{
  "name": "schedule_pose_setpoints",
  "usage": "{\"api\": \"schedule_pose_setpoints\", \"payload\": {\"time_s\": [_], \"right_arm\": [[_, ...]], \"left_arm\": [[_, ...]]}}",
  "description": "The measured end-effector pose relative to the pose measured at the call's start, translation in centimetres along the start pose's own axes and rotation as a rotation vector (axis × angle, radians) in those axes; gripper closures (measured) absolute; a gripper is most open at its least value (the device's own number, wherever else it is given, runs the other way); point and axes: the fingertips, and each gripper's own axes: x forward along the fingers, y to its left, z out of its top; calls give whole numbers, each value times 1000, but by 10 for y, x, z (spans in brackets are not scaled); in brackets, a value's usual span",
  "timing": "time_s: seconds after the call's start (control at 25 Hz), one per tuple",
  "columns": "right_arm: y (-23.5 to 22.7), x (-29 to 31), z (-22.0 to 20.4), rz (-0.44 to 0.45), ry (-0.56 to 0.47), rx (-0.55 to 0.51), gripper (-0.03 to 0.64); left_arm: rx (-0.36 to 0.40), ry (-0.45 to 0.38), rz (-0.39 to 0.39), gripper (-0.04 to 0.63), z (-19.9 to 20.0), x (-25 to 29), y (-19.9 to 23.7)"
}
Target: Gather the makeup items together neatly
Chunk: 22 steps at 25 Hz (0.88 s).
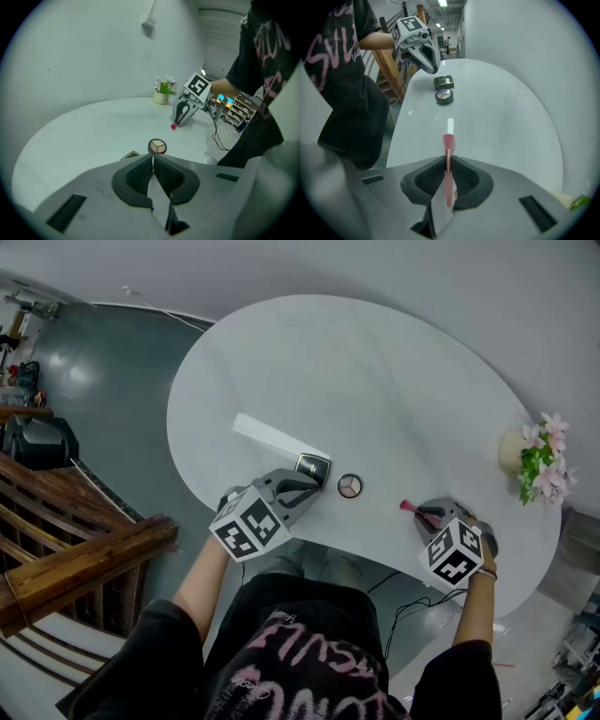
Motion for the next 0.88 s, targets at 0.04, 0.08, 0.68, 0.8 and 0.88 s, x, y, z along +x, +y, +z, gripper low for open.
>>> {"api": "schedule_pose_setpoints", "payload": {"time_s": [0.04,0.08,0.68,0.8,0.88], "right_arm": [[0,0,4,0,-3,-5,512],[0,1,7,2,-6,-12,512],[4,22,64,54,-8,-128,512],[4,25,66,60,-1,-137,512],[4,26,67,61,1,-137,512]], "left_arm": [[0,-1,3,577,-1,-1,0],[0,-2,5,577,-2,-3,0],[-70,17,64,577,-41,-37,6],[-77,18,67,577,-45,-38,5],[-76,20,68,577,-45,-38,5]]}}
